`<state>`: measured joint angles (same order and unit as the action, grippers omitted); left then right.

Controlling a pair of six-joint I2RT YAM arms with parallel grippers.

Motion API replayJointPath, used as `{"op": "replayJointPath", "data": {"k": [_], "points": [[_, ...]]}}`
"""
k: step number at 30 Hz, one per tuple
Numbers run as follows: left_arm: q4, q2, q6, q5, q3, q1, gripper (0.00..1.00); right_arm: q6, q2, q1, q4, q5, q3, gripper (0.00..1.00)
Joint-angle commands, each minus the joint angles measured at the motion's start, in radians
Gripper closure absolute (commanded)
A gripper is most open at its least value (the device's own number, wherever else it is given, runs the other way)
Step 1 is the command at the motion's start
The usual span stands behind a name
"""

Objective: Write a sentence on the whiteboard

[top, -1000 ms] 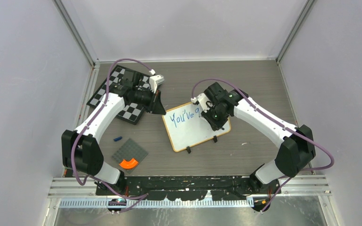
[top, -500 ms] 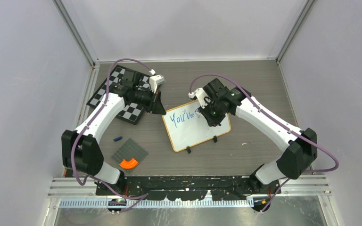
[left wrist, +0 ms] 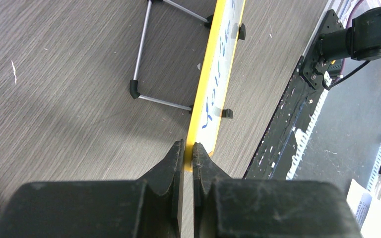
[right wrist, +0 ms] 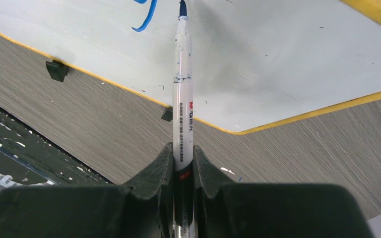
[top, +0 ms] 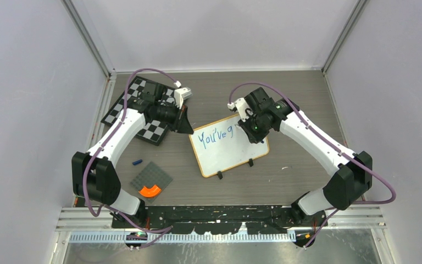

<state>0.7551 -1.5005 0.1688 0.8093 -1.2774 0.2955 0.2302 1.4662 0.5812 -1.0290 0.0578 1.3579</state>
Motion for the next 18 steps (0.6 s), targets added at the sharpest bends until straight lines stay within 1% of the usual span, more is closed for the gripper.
{"op": "replayJointPath", "data": {"k": [1, 10, 18], "points": [[-0.004, -0.012, 0.01, -0.016, 0.008, 0.017, 1.0, 0.011, 0.003, 0.003, 0.018, -0.001, 0.005, 1.0], [-0.002, -0.012, 0.012, -0.021, 0.007, 0.018, 1.0, 0.015, 0.031, 0.003, 0.02, 0.018, 0.004, 1.0], [-0.002, -0.015, 0.011, -0.018, 0.006, 0.017, 1.0, 0.02, 0.013, 0.003, 0.016, 0.024, -0.033, 1.0]]}}
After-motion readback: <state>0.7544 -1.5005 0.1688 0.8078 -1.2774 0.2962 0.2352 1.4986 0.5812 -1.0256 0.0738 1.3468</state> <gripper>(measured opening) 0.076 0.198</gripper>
